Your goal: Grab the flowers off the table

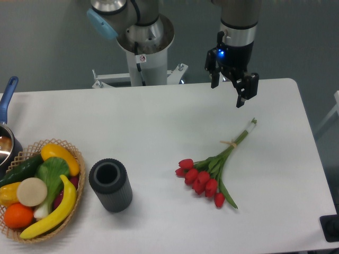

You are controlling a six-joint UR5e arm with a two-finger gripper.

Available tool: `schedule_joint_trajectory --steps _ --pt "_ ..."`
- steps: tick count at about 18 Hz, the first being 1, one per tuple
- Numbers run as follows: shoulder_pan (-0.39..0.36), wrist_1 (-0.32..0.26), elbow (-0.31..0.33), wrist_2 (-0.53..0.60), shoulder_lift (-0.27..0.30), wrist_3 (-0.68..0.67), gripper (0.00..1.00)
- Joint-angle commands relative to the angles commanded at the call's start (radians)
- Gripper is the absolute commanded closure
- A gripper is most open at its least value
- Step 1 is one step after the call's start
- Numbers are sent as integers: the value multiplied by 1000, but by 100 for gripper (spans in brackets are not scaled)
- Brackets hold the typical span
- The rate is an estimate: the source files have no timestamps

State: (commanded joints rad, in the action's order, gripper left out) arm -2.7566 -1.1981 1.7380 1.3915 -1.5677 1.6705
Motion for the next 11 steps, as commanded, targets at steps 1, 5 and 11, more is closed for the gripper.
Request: schedule_joint_trajectory --steps 1,5,11 --pt "0 5 6 -9 0 0 0" --pt "0 -6 -11 0 1 -8 0" --pt "2 3 -3 -54 -6 -125 0"
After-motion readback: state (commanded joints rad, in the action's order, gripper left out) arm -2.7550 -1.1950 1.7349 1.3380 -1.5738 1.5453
